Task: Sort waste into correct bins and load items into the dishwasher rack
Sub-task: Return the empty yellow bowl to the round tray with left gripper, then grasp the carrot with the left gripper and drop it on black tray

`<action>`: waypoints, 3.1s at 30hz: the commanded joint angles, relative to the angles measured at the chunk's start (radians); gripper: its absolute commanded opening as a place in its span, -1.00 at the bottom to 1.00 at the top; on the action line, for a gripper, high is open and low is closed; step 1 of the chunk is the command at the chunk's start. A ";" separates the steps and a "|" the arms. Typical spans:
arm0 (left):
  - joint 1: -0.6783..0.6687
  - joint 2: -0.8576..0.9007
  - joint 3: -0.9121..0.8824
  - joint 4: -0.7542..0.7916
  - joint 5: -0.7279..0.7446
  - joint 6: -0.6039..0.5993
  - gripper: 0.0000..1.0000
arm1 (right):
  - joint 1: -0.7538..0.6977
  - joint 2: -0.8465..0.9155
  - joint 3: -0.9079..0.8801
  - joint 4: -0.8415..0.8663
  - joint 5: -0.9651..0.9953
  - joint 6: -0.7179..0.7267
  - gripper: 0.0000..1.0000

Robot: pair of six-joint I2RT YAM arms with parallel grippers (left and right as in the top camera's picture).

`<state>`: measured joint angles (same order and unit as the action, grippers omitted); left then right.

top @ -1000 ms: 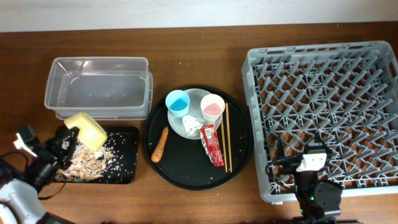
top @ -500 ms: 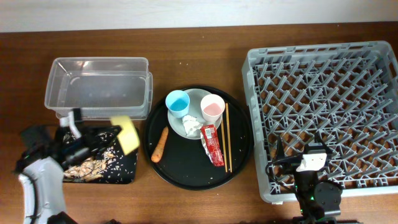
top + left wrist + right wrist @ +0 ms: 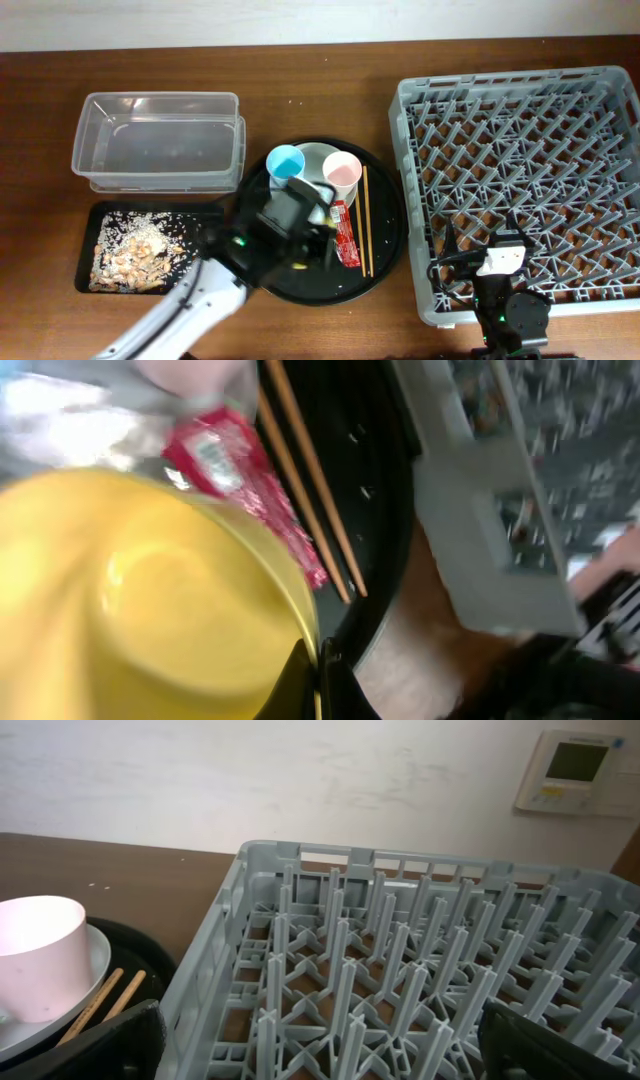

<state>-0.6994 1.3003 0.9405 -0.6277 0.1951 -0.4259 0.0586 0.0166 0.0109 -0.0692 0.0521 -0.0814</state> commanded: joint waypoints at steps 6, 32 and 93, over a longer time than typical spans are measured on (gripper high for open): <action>-0.196 0.142 0.013 -0.001 -0.222 -0.033 -1.00 | -0.007 -0.004 -0.005 -0.006 0.008 0.007 0.96; 0.119 0.238 0.240 -0.348 -0.442 0.133 0.00 | -0.007 -0.004 -0.005 -0.006 0.008 0.007 0.97; 0.494 -0.030 -0.086 -0.305 -0.528 0.022 -0.87 | -0.007 -0.004 -0.005 -0.006 0.008 0.007 0.97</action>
<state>-0.2722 1.2732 0.9054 -0.9646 -0.3096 -0.3851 0.0586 0.0166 0.0109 -0.0696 0.0525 -0.0814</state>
